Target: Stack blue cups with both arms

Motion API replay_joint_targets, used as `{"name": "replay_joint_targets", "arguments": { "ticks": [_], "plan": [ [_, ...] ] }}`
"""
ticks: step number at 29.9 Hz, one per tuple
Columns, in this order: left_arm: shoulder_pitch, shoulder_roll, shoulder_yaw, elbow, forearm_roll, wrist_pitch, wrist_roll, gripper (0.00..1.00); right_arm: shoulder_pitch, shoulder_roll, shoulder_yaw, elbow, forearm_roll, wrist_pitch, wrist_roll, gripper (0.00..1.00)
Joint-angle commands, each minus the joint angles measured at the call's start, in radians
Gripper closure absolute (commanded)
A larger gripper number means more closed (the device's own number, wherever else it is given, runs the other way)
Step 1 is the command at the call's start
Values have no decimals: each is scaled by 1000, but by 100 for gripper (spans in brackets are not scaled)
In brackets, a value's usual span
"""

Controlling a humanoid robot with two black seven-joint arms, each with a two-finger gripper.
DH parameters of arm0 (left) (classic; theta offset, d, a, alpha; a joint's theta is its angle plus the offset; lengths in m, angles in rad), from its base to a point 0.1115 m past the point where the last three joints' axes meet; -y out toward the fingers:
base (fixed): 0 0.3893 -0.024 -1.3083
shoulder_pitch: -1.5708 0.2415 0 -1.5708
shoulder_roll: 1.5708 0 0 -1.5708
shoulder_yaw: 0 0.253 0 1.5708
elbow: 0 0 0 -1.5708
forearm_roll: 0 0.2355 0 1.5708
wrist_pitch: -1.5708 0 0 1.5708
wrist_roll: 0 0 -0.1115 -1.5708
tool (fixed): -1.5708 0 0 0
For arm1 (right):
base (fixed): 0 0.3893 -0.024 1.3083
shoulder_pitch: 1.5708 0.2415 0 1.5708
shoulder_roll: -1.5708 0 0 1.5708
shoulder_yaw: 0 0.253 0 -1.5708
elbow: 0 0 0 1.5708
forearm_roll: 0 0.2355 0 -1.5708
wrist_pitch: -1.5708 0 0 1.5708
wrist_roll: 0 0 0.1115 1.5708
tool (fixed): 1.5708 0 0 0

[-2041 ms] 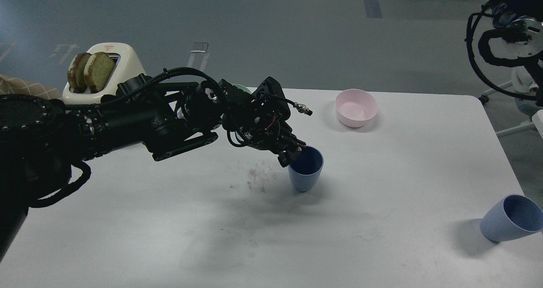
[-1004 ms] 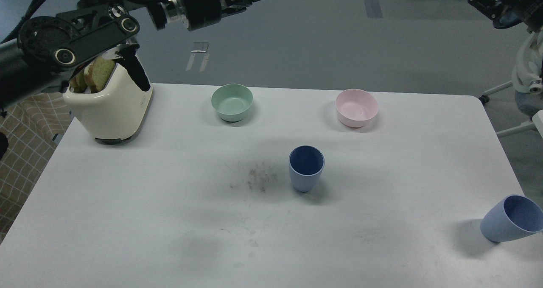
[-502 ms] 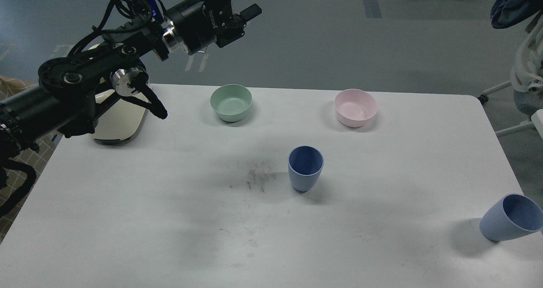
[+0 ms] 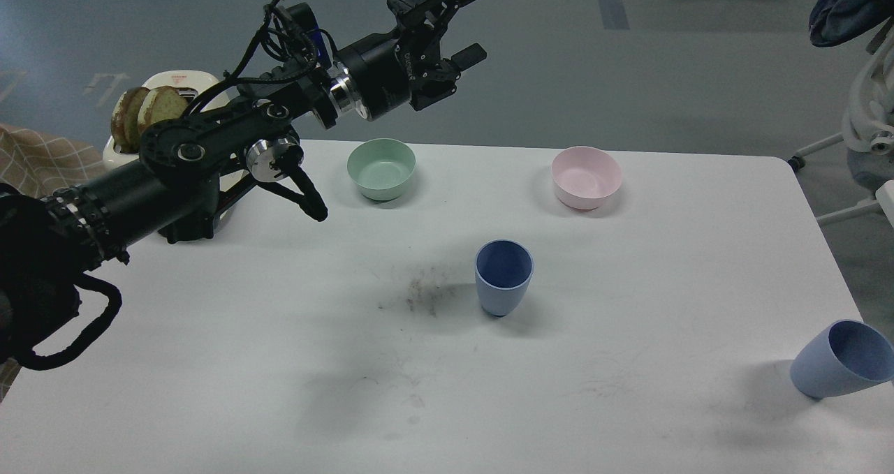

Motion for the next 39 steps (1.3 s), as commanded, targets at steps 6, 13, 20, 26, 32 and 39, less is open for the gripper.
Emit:
{"name": "replay_joint_targets", "arguments": {
  "ticks": [6,13,20,26,32,39],
  "plan": [
    [37,-29,-12,2,41,1,0,2,0,-16,-106,56,-7,-4,0,0],
    [37,-29,-32,4,41,1,0,2,-3,-4,-163,55,-52,-4,0,0],
    [46,-26,-35,4,41,0,0,2,-5,44,-192,43,-53,-4,0,0],
    [51,-15,-35,4,41,0,0,2,-9,111,-192,6,-49,-4,0,0],
    [53,-9,-36,4,41,0,0,2,-45,153,-192,-26,-53,-4,0,0],
    [60,-8,-36,4,41,0,0,2,-69,188,-191,-43,-60,-4,0,7]
  ]
}}
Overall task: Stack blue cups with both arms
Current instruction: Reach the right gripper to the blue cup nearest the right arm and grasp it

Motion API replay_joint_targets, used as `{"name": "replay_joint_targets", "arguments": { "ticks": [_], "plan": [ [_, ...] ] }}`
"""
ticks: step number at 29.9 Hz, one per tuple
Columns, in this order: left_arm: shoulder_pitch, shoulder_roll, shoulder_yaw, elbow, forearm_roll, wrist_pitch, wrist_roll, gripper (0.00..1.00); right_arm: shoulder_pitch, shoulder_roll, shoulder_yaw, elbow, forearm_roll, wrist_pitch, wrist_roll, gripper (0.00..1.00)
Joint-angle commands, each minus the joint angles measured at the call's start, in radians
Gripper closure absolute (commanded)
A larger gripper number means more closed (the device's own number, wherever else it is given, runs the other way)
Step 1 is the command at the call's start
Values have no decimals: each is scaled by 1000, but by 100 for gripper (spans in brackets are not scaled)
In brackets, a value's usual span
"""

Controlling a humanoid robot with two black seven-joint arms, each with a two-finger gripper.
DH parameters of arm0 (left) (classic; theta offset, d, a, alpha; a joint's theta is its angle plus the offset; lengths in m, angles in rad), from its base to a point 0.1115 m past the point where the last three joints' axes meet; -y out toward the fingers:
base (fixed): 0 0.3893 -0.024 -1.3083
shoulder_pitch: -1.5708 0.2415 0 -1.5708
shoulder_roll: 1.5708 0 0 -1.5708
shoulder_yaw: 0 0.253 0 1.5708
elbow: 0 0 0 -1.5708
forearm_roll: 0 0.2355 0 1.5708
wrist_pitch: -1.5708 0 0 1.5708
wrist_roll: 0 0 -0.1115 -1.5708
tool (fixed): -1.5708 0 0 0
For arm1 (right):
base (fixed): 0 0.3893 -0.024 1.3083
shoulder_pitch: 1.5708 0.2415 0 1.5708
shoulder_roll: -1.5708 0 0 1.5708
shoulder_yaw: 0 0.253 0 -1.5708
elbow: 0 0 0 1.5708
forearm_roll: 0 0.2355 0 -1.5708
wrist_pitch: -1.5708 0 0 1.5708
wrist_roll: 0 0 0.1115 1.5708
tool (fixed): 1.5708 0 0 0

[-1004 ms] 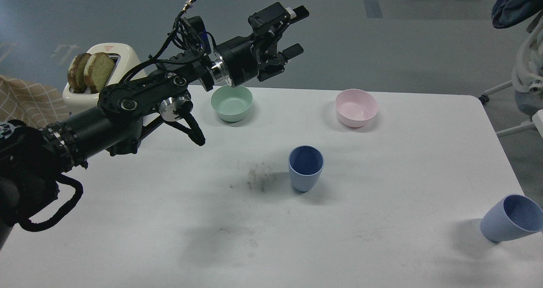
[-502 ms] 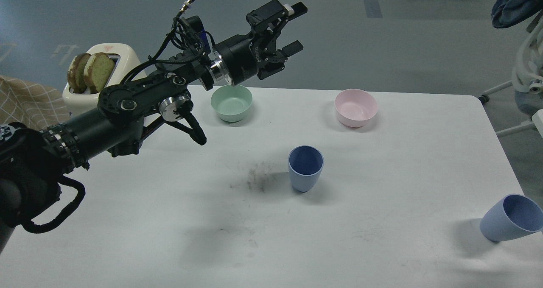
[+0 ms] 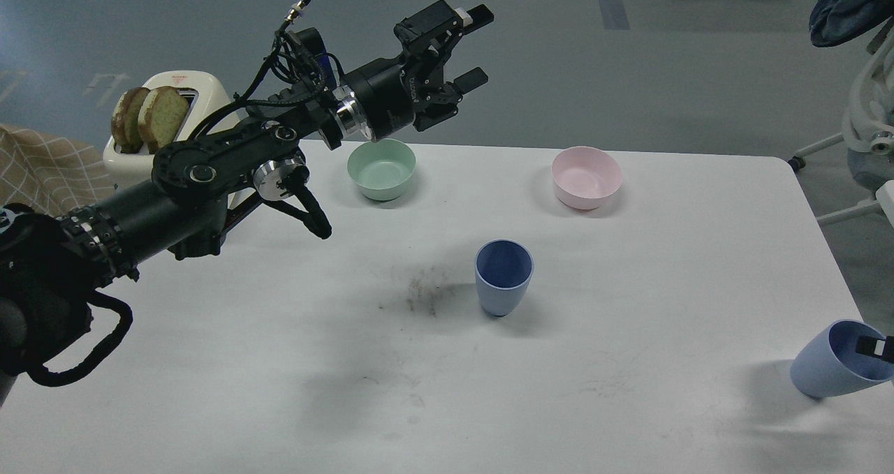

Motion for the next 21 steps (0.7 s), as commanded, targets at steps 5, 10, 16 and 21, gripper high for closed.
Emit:
{"name": "replay_joint_targets", "arguments": {
  "ticks": [5,10,16,21],
  "plan": [
    [12,0,0,0,0,0,0,2,-11,28,2,-10,-4,0,0,30],
    [13,-1,-3,0,0,0,0,2,-12,34,2,-10,-5,1,0,65],
    [19,-1,-12,0,1,-1,0,2,-24,29,2,-7,-54,2,0,99],
    [21,0,-14,0,15,-1,0,2,-20,20,12,1,-58,2,0,100]
  ]
}}
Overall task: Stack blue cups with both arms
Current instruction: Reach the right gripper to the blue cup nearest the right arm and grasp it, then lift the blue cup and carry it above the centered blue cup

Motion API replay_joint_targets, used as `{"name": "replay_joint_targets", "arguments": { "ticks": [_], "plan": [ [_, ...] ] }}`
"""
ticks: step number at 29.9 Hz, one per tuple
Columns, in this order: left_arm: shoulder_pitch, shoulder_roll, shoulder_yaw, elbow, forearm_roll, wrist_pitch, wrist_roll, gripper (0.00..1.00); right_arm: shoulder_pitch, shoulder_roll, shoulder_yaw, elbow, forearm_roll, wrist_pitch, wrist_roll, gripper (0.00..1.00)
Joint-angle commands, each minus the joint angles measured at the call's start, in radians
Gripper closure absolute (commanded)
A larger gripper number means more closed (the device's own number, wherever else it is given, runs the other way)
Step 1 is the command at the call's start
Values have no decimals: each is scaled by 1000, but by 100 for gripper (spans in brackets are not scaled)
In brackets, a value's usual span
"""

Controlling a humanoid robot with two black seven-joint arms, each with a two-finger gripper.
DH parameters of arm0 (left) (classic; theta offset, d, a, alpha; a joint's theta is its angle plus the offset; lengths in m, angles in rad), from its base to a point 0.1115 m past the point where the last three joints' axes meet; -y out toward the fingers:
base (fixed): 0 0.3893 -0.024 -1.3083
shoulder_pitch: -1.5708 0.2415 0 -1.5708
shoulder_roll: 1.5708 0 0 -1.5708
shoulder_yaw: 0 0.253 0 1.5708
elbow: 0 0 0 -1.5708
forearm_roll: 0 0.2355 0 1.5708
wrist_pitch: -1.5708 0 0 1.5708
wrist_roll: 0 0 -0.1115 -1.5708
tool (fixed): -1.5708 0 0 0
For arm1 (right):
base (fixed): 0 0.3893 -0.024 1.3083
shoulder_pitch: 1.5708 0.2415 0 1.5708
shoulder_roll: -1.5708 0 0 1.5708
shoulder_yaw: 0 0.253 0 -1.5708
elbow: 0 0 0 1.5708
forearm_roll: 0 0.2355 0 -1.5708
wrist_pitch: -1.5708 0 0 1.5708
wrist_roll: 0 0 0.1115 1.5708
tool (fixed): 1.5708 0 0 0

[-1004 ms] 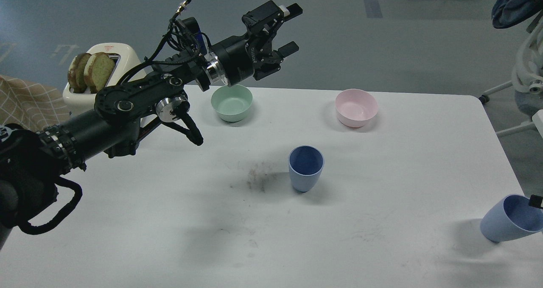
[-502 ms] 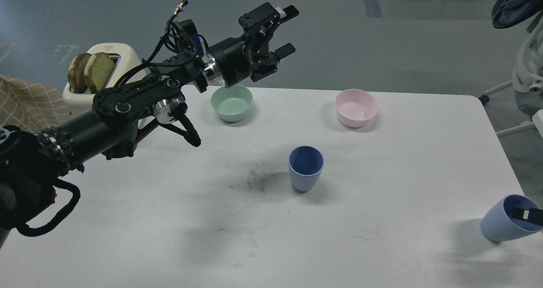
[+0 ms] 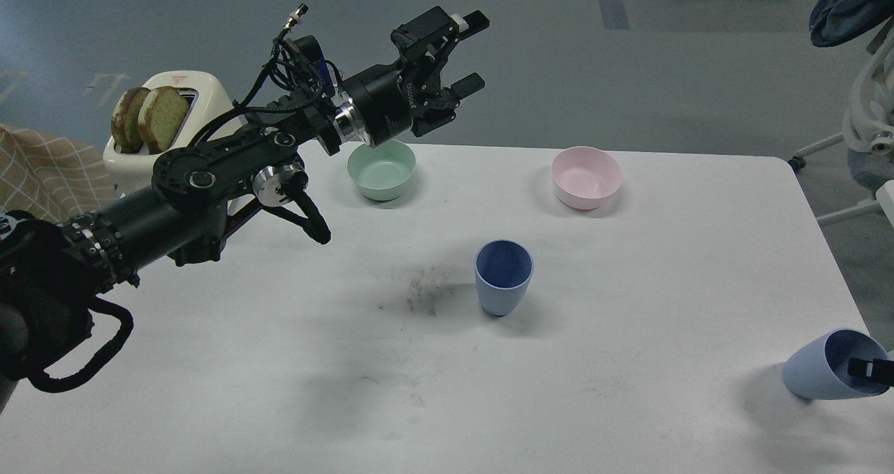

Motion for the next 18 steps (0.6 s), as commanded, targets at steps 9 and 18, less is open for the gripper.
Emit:
{"name": "replay_joint_targets", "arguments": {
  "ticks": [9,18],
  "plan": [
    [6,1,-9,-2,16,0,0,2,64,-81,107,92,-3,0,0,100],
    [6,-2,-7,-2,16,0,0,2,306,-35,115,112,-116,80,0,100]
  ]
}}
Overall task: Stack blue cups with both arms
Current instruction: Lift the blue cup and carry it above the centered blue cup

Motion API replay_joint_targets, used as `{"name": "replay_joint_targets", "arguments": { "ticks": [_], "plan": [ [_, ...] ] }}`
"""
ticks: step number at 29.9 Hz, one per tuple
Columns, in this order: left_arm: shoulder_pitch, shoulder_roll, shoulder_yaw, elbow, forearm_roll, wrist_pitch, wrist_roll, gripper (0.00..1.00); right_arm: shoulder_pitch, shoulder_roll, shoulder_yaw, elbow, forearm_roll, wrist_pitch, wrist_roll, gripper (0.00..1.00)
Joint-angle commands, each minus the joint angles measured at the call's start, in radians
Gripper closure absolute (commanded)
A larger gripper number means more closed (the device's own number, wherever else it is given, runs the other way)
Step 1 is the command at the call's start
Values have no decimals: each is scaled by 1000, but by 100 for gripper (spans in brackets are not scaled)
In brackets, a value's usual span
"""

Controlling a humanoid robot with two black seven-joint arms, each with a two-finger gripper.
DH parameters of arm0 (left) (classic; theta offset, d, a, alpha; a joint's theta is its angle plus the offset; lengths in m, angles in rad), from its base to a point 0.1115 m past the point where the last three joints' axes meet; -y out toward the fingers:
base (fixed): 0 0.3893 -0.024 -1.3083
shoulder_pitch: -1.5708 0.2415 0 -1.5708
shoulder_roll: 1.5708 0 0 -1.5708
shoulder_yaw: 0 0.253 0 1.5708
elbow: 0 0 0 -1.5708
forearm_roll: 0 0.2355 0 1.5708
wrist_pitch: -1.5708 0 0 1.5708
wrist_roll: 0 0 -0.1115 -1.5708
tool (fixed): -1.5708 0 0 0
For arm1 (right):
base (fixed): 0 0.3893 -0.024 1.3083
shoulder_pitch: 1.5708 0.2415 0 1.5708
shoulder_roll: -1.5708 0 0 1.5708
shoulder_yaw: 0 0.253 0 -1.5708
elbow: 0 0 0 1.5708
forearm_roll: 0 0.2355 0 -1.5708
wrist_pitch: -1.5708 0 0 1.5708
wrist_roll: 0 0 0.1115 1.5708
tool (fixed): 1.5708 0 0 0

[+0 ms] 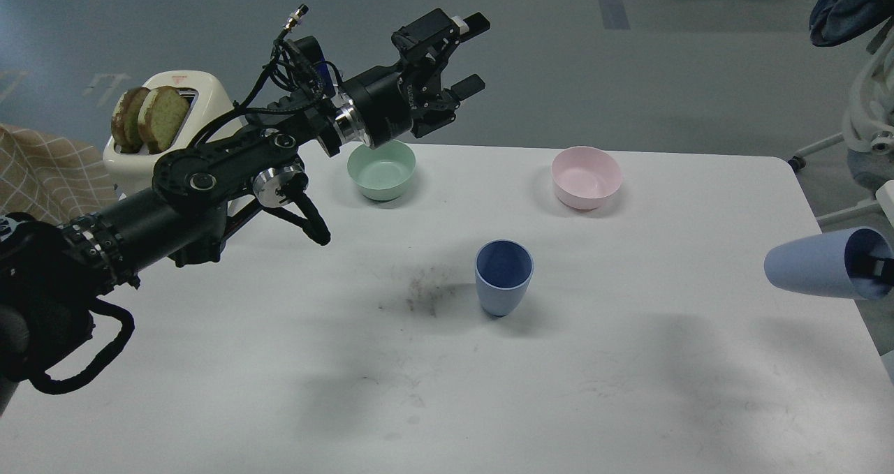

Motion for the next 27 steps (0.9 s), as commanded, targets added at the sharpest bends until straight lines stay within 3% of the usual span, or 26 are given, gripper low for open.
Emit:
{"name": "replay_joint_targets", "arguments": {
  "ticks": [1,12,19,27],
  "plan": [
    [0,0,1,2,0,0,0,2,64,63,-2,-32,-19,16,0,100],
    [-3,4,6,8,1,1,0,2,324,373,-66,-205,-16,192,0,100],
    [-3,4,6,28,1,1,0,2,671,600,-458,-195,1,199,0,100],
    [-5,4,6,26,1,1,0,2,816,819,-567,-196,105,200,0,100]
  ]
}}
